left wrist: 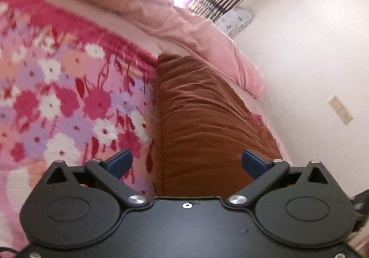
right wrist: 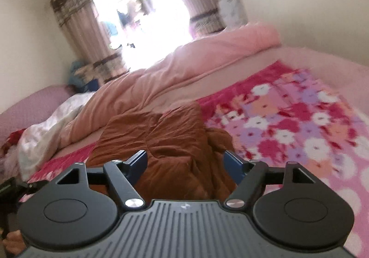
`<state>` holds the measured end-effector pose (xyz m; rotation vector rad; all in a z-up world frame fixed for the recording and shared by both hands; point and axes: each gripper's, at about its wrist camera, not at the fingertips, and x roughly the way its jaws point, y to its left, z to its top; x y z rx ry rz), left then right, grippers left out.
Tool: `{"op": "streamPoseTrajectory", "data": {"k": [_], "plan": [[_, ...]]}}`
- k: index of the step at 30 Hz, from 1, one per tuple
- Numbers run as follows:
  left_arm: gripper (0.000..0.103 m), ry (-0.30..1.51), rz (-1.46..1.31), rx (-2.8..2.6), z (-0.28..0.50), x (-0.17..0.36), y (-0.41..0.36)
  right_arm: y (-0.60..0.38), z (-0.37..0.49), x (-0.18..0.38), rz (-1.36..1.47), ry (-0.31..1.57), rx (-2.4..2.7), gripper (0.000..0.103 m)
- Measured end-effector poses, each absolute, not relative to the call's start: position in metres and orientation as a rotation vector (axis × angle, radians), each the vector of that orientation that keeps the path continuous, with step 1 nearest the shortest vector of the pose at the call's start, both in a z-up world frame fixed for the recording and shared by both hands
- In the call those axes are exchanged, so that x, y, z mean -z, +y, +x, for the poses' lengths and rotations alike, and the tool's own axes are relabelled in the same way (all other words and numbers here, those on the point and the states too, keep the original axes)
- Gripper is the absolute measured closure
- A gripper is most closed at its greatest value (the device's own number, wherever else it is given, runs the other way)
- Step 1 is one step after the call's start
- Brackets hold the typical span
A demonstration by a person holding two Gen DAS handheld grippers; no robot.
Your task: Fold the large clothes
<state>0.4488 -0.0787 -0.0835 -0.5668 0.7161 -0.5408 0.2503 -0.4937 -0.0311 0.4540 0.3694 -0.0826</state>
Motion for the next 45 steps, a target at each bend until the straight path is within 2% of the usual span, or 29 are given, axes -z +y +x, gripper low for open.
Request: {"op": "streamPoseTrajectory", "data": {"k": [6,16,23,37,38,39,40,42,44,45], "plan": [[0.0,0.823,-0.609,0.576,0.481,0.108,-0.084,-0.527,0.297,0.061,0.576,0.527,-0.015,0.014],[0.0,0.927,-0.722,0.748,0.519,0.147,-0.093,-0.568,0.308,0.092,0.788,0.537,-0.181,0.008],[0.0,0.942,-0.703,0.826,0.544,0.145,-0.11,-0.588,0.326,0.123,0.96,0.576,-0.235,0.007],[0.0,0.973,-0.619,0.855,0.577,0.138,-0.162,-0.572,0.365,0.118,0.923,0.623,-0.327,0.006],[0.0,0.976,-0.629,0.853,0.577,0.138,-0.162,-0.571,0.365,0.118,0.922,0.622,-0.32,0.008],[0.0,0.979,-0.639,0.85,0.577,0.138,-0.163,-0.569,0.364,0.118,0.923,0.623,-0.309,0.016],[0.002,0.98,-0.64,0.848,0.576,0.136,-0.163,-0.569,0.363,0.119,0.932,0.622,-0.305,0.028],[0.01,0.964,-0.619,0.845,0.571,0.129,-0.164,-0.567,0.359,0.12,0.971,0.614,-0.314,0.046],[0.022,0.944,-0.6,0.849,0.562,0.118,-0.16,-0.564,0.355,0.116,0.981,0.601,-0.298,0.055],[0.024,0.936,-0.595,0.856,0.561,0.112,-0.16,-0.562,0.353,0.112,0.977,0.594,-0.292,0.059]]}}
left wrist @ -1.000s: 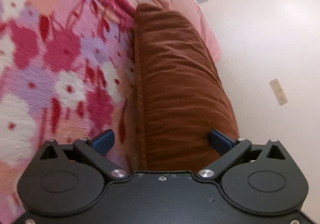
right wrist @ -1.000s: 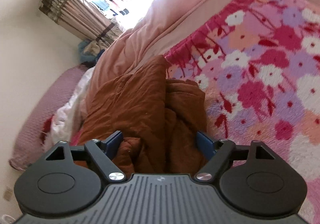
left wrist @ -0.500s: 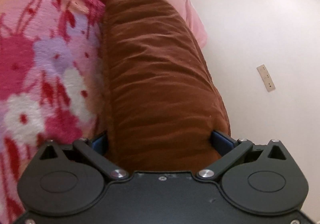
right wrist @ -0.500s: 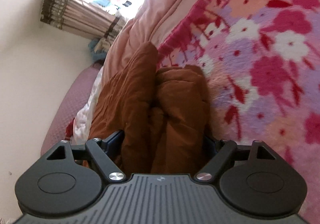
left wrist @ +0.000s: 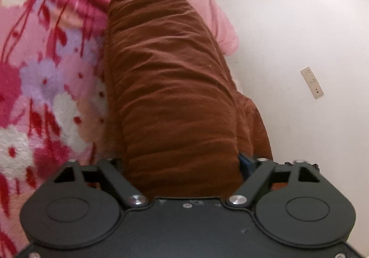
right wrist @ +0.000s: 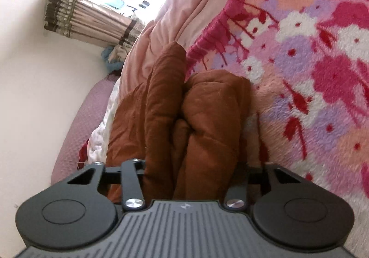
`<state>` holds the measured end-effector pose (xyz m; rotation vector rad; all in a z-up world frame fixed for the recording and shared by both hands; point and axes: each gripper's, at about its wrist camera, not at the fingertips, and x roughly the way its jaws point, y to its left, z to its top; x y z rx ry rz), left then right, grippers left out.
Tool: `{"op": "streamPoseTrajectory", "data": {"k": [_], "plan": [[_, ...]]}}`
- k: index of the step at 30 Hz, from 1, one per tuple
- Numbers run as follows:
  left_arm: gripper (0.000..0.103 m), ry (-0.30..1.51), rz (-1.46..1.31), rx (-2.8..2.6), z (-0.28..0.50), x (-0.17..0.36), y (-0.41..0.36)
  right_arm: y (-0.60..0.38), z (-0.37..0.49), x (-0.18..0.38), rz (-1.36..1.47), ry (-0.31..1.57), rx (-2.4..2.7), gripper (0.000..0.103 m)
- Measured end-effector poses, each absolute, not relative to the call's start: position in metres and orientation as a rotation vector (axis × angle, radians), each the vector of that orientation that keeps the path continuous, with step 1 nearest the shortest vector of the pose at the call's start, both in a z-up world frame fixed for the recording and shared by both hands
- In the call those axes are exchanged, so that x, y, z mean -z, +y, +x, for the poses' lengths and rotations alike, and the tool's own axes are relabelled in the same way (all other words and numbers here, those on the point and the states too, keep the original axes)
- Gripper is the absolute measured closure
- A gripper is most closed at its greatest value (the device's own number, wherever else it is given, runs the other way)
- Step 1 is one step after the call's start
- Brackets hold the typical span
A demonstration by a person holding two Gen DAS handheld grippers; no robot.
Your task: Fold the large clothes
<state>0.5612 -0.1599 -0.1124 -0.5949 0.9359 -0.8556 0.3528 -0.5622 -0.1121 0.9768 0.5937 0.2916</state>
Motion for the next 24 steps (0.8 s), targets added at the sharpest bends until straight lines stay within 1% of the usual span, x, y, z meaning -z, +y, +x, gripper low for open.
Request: {"op": "streamPoseTrajectory", "data": {"k": [3,7,14,19,24], "plan": [[0.025,0.898,-0.566,0.868,0.553,0.093,-0.155,-0.552,0.346,0.097,0.966,0.563,-0.301,0.062],[0.025,0.865,-0.569,0.867,0.54,0.067,-0.127,-0.526,0.336,0.068,0.932,0.527,-0.353,0.062],[0.024,0.775,-0.539,0.834,0.495,0.031,-0.043,-0.458,0.324,0.031,0.869,0.49,-0.459,0.061],[0.023,0.763,-0.53,0.794,0.481,0.039,-0.003,-0.416,0.327,0.037,0.868,0.484,-0.491,0.06],[0.023,0.805,-0.557,0.776,0.492,0.078,0.013,-0.398,0.333,0.068,0.898,0.501,-0.451,0.059]]}}
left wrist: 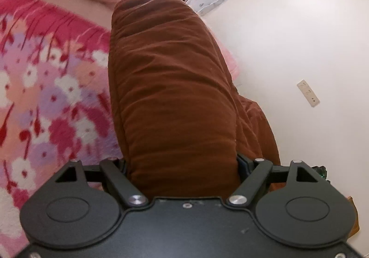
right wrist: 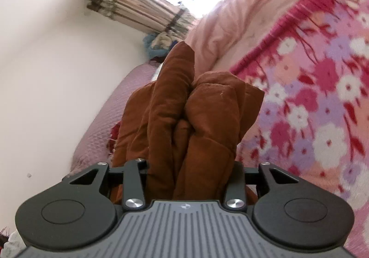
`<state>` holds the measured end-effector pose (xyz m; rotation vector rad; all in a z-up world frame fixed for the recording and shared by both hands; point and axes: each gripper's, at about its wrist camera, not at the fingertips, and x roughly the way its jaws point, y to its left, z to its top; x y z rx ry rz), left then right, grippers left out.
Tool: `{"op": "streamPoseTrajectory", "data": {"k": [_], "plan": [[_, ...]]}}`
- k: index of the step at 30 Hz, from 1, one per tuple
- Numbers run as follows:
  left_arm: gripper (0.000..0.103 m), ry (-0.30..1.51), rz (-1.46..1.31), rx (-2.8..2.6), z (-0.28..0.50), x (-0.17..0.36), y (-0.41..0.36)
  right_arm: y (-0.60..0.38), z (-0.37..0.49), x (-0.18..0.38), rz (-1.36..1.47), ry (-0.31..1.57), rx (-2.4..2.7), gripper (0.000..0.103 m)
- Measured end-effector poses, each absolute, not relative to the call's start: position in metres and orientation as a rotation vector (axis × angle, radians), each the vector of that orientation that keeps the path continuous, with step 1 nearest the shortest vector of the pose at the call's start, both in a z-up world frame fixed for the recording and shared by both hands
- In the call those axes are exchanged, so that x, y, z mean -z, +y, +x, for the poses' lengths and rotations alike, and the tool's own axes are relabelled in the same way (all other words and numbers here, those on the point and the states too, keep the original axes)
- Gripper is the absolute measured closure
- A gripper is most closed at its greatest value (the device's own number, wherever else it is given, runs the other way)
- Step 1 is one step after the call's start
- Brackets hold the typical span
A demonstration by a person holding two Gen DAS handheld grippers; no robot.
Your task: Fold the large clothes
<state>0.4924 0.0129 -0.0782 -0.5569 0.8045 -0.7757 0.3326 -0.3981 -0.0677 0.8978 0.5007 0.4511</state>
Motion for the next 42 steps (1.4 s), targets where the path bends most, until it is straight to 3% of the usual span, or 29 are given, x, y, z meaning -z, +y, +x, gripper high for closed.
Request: {"op": "streamPoseTrajectory", "data": {"k": [6,10,14,21,25,29,31,38,42], "plan": [[0.019,0.864,-0.581,0.74,0.519,0.119,0.008,-0.401,0.346,0.113,0.915,0.544,-0.353,0.059],[0.008,0.874,-0.554,0.733,0.523,0.126,0.012,-0.407,0.343,0.125,0.956,0.53,-0.379,0.052],[0.008,0.859,-0.467,0.675,0.505,0.103,0.023,-0.408,0.337,0.12,0.925,0.551,-0.35,0.034],[0.011,0.644,-0.281,0.497,0.423,0.034,0.046,-0.405,0.286,0.055,0.701,0.476,-0.132,0.03],[0.011,0.554,-0.241,0.481,0.371,0.016,0.032,-0.359,0.246,-0.001,0.491,0.351,-0.057,0.044],[0.011,0.494,-0.258,0.497,0.341,0.026,0.015,-0.3,0.219,-0.022,0.369,0.297,-0.073,0.056],[0.011,0.51,-0.254,0.493,0.335,0.037,0.006,-0.275,0.213,-0.016,0.327,0.299,-0.077,0.063],[0.013,0.653,-0.26,0.475,0.35,0.091,-0.02,-0.254,0.231,0.034,0.254,0.424,0.095,0.074],[0.012,0.658,-0.235,0.443,0.352,0.108,-0.022,-0.262,0.238,0.055,0.265,0.468,0.126,0.094]]}}
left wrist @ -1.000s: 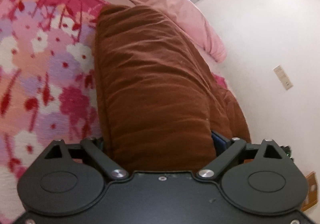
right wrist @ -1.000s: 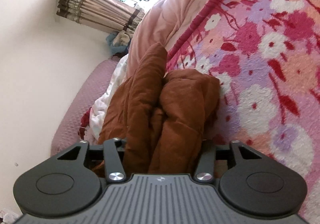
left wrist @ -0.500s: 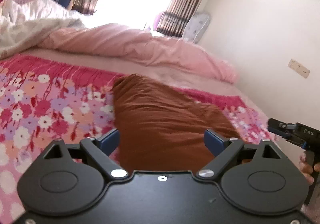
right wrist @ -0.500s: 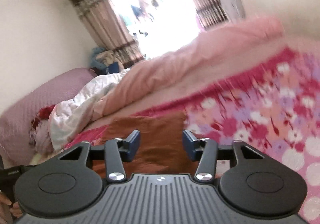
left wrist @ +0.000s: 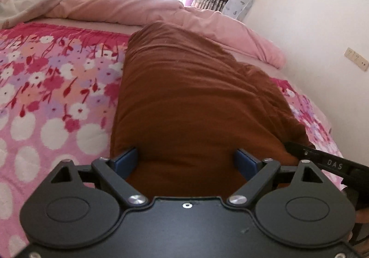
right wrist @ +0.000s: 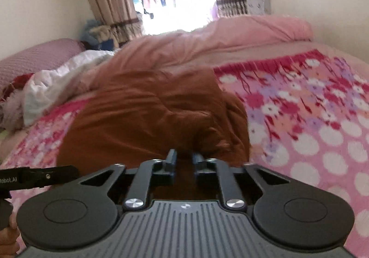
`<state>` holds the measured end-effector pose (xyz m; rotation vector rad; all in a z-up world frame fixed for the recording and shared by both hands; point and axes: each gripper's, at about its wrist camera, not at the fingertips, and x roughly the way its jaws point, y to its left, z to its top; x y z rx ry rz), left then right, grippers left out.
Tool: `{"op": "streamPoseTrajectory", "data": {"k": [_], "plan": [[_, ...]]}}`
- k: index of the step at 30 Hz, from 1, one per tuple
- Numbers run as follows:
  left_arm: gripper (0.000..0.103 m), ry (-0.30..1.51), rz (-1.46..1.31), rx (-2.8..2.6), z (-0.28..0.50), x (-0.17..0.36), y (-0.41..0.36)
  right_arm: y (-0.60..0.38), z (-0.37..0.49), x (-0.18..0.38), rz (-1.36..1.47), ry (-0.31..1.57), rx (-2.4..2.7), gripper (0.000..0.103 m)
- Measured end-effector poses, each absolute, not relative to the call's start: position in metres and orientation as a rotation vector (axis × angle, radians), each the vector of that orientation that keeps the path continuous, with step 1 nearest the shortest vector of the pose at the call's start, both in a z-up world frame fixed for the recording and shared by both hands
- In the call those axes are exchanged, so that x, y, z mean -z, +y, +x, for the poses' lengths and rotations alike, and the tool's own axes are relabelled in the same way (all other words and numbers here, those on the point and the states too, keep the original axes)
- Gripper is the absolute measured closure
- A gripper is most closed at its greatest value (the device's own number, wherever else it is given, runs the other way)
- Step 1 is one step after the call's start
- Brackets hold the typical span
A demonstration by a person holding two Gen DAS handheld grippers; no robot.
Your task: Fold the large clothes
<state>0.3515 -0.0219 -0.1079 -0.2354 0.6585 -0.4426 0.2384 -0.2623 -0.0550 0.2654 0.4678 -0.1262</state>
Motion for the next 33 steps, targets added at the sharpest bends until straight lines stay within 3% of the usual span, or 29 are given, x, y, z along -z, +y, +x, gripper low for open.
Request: {"op": "streamPoseTrajectory", "data": {"k": [8,13,18,23,33], "plan": [[0.013,0.664,-0.274,0.446,0.348,0.086,-0.01,-0.261,0.232,0.06,0.27,0.473,0.112,0.097],[0.013,0.585,-0.263,0.462,0.35,0.055,-0.008,-0.257,0.23,0.034,0.27,0.454,0.085,0.079],[0.013,0.549,-0.231,0.462,0.373,0.037,-0.019,-0.252,0.246,0.007,0.225,0.402,0.083,0.078],[0.013,0.584,-0.219,0.47,0.402,0.043,-0.034,-0.252,0.276,0.002,0.196,0.404,0.103,0.078],[0.013,0.642,-0.243,0.493,0.424,0.071,-0.042,-0.265,0.32,0.046,0.207,0.55,0.141,0.08]]}}
